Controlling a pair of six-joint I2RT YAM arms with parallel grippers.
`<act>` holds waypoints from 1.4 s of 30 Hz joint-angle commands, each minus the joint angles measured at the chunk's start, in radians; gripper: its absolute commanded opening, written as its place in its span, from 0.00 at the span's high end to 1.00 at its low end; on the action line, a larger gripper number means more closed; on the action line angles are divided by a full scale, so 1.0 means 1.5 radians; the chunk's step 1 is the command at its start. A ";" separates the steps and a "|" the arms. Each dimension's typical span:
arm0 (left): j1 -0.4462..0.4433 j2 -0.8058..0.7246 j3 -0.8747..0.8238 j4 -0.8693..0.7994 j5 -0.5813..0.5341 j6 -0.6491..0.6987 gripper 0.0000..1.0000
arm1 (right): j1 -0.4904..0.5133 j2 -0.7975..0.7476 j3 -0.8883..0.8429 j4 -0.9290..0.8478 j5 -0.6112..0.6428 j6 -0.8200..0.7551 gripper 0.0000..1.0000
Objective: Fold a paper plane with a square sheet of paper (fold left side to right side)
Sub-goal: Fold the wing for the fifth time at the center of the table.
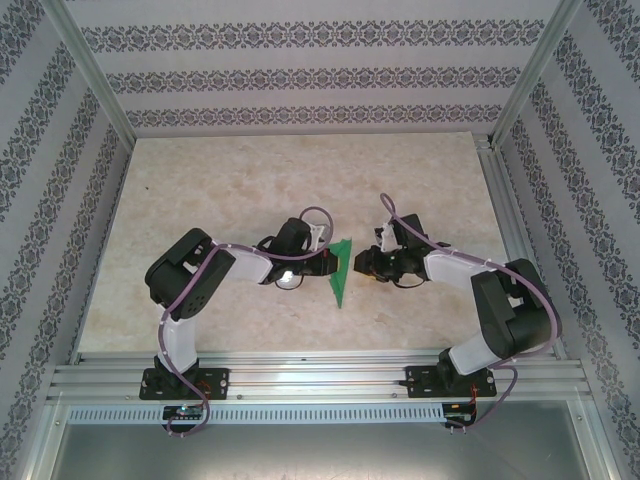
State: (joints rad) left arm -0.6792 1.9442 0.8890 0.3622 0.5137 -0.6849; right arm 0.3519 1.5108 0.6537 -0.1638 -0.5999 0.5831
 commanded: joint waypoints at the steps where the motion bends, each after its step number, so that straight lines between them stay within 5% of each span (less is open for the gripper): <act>1: 0.012 0.019 -0.015 0.074 0.023 -0.003 1.00 | 0.030 -0.031 -0.023 0.016 0.014 0.028 0.73; 18: 0.034 0.037 -0.045 0.122 0.033 -0.020 1.00 | 0.158 -0.039 -0.065 0.151 0.054 0.154 0.82; 42: 0.048 0.050 -0.063 0.142 0.022 -0.045 1.00 | 0.184 0.062 -0.061 0.224 0.051 0.171 0.84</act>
State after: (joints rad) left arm -0.6346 1.9881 0.8135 0.5766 0.5758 -0.7498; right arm 0.6155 1.5837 0.5541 0.1421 -0.5323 0.8410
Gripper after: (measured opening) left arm 0.055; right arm 0.165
